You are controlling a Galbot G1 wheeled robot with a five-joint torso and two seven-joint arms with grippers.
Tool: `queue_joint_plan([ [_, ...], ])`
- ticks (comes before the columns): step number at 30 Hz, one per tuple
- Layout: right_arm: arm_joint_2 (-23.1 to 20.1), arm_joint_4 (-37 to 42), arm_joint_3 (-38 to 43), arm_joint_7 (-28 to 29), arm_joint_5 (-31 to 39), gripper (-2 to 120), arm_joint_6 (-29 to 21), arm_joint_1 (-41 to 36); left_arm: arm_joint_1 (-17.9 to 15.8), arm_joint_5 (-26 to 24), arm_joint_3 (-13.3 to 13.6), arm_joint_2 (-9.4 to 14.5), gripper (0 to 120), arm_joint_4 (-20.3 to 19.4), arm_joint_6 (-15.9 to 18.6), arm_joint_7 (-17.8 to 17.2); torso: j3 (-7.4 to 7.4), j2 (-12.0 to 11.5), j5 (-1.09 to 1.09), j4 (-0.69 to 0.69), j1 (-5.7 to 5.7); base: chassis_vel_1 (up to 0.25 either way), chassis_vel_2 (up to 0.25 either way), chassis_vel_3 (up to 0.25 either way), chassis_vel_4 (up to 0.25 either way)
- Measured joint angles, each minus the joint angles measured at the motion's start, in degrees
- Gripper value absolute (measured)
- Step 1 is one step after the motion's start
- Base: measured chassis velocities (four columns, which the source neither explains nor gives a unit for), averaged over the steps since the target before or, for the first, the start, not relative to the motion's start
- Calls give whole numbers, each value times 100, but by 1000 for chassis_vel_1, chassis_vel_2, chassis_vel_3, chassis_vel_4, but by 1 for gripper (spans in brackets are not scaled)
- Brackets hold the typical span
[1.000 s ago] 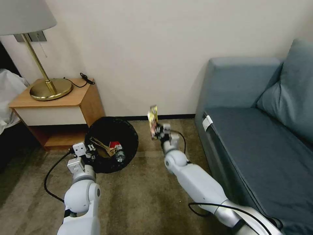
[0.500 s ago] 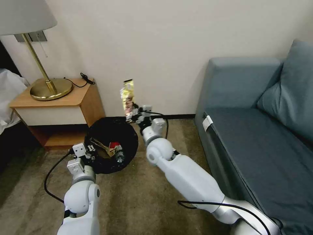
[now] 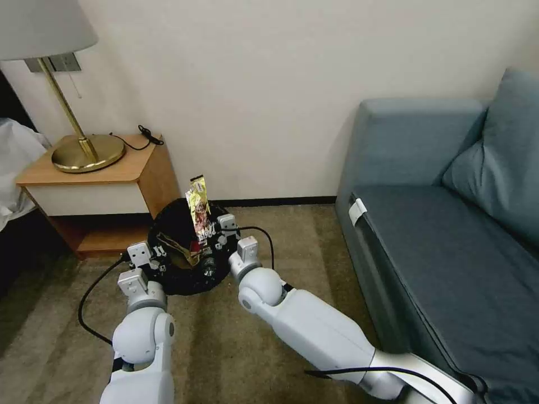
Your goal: Pick up the trash bin, then pick up the garbage on the floor and place it into the trash bin.
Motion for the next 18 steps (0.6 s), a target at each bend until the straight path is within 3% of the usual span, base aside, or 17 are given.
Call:
queue_joint_plan([
  [3, -9, 34, -8, -16, -53, 19, -23, -68, 0, 2, 0, 0, 4, 6, 0, 0, 0, 0, 0, 0, 0, 0, 0, 0, 0],
  [5, -29, 69, -6, -49, -104, 32, -26, -110, 0, 4, -3, 0, 4, 24, 0, 0, 0, 0, 0, 0, 0, 0, 0, 0, 0],
  [12, -94, 168, 80, -76, -118, 52, -30, -131, -1, 6, 6, 0, 4, 40, 0, 0, 0, 0, 0, 0, 0, 0, 0, 0, 0],
  [14, -144, 294, 230, -86, -120, 64, -37, -135, 2, 6, 6, 0, 4, 40, 0, 0, 0, 0, 1, 0, 0, 0, 0, 0, 0],
  [18, -210, 475, 391, -89, -138, 73, -40, -135, 4, 8, -2, 0, 4, 40, 5, -1, 0, 0, 0, 0, 0, 0, 0, 0, 0],
])
